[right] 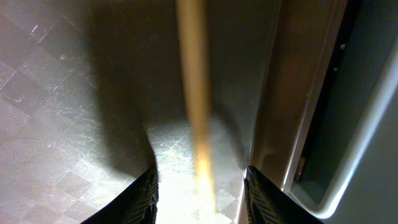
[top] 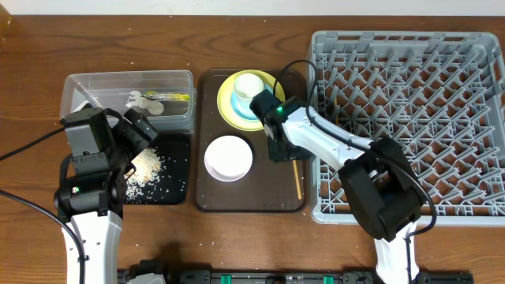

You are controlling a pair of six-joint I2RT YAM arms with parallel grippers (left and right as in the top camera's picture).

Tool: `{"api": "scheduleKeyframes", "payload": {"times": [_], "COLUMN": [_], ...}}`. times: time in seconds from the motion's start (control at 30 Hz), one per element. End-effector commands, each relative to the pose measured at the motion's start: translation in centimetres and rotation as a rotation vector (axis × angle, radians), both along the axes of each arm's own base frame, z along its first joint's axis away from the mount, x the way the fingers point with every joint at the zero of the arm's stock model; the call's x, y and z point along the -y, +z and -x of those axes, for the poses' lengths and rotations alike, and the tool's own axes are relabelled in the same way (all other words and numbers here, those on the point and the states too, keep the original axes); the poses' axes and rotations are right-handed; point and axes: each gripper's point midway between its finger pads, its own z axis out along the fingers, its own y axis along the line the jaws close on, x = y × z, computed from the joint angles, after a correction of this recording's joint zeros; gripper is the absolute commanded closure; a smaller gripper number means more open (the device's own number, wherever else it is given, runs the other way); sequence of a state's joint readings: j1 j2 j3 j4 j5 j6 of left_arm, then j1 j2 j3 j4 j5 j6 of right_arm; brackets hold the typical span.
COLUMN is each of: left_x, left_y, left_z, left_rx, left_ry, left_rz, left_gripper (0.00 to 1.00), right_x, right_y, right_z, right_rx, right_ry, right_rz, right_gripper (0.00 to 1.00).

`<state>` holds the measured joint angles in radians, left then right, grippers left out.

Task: Sort waste into correct bins and load items into the dishwasher rack
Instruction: 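Carry the chopstick with the right gripper into the dish rack and insert it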

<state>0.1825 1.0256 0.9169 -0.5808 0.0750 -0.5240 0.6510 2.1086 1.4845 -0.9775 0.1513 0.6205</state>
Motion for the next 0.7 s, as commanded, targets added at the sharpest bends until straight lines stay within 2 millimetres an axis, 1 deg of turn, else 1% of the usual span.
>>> {"api": "scheduleKeyframes", "payload": {"times": [0.0,0.2,0.33,0.47,0.57,0.63,0.67], "left_x": [-0.3,-0.3,-0.3,-0.3,-0.3,-0.3,-0.3], "left_y": [0.8,0.8,0.8,0.8,0.8,0.8,0.8], "left_z": [-0.2,-0.2,-0.2,-0.2,-0.2,-0.2,-0.2], "left_rx": [0.016,0.016,0.016,0.016,0.016,0.016,0.016], "left_ry": [0.007,0.007,0.007,0.007,0.007,0.007,0.007], "left_rz": [-0.008,-0.008,-0.008,-0.008,-0.008,-0.008,-0.008], "left_gripper": [0.07,0.07,0.07,0.07,0.06,0.07,0.07], "right_x": [0.0,-1.7,-2.4,-3.1,-3.2,-3.2,-3.1], "right_y": [-1.3,-1.3,-1.4,-1.3,-1.3,-1.3,-1.3], "right_z": [0.3,0.9,1.4,2.0,2.0,2.0,2.0], "right_rx": [-0.033,-0.075,-0.102,-0.126,-0.125,-0.124,-0.124], "right_ry": [-0.017,-0.005,-0.003,0.002,0.006,0.006,0.006], "right_rz": [0.005,-0.086,-0.119,-0.149,-0.147,-0.147,-0.146], "right_gripper": [0.57,0.60,0.64,0.66,0.70,0.75,0.79]}}
